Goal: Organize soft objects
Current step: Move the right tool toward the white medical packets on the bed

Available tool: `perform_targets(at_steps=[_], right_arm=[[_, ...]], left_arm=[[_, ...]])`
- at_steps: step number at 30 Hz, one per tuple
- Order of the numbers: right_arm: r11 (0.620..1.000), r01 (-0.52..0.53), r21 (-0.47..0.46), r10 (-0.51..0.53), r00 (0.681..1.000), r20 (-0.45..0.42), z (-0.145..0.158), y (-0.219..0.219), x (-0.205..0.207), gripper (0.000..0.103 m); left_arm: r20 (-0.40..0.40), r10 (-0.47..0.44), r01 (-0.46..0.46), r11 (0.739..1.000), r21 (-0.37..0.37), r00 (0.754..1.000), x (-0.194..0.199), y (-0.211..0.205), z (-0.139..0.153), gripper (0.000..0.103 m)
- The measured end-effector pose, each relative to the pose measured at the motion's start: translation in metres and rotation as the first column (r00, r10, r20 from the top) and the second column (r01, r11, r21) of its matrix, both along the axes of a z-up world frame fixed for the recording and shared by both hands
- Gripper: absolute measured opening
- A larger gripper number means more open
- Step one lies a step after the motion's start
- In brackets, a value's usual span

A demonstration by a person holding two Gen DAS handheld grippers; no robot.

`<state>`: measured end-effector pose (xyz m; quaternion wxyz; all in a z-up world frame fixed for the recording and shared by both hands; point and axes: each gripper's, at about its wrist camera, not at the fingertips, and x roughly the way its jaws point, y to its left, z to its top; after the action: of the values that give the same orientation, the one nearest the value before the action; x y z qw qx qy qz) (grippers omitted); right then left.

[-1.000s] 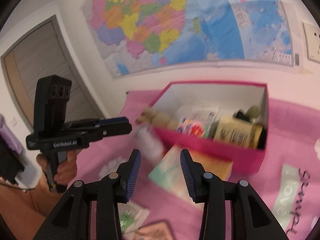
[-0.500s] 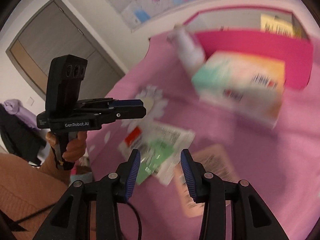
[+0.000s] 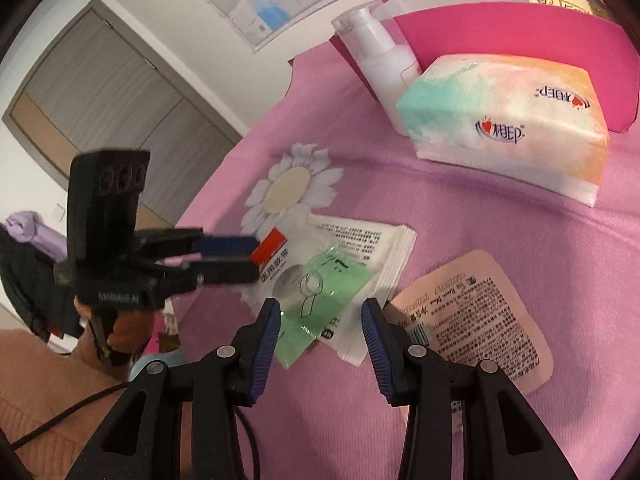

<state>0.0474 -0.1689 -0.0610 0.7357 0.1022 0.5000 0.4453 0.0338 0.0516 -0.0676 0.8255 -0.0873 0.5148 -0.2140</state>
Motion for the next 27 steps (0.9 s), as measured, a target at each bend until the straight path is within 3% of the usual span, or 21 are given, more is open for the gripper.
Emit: perform_targets(at_steps=[6, 8, 11, 18, 25, 27], right_arm=[[1.0, 0.026, 0.014, -0.026, 1.0, 0.017, 0.002, 0.002, 0.001, 0.046], [0.999, 0.033, 0.025, -0.033, 0.999, 0.018, 0.003, 0.002, 0.0, 0.046], [0.993, 0.011, 0.114, -0.011, 1.0, -0.002, 0.005, 0.001, -0.002, 0.046], [0.996, 0.071, 0.06, -0.071, 0.997, 0.011, 0.001, -0.002, 0.001, 0.046], [0.997, 0.06, 0.038, -0.06, 0.998, -0.003, -0.004, -0.006, -0.005, 0.046], [0.997, 0.069, 0.035, -0.07, 0.997, 0.02, -0.003, -0.005, -0.005, 0.046]], left_arm=[[0.01, -0.013, 0.013, 1.0, -0.017, 1.0, -0.002, -0.004, 0.002, 0.052], [0.007, -0.029, 0.03, 0.997, -0.065, 1.0, -0.003, -0.006, 0.003, 0.052], [0.018, -0.036, 0.037, 0.998, -0.047, 0.999, -0.004, -0.014, 0.002, 0.052], [0.014, -0.028, 0.029, 0.998, -0.051, 1.0, -0.003, -0.009, 0.001, 0.052], [0.037, -0.028, 0.029, 0.999, -0.037, 0.999, -0.005, -0.012, 0.0, 0.051], [0.039, -0.035, 0.037, 0.998, -0.052, 0.999, -0.006, -0.013, 0.002, 0.043]])
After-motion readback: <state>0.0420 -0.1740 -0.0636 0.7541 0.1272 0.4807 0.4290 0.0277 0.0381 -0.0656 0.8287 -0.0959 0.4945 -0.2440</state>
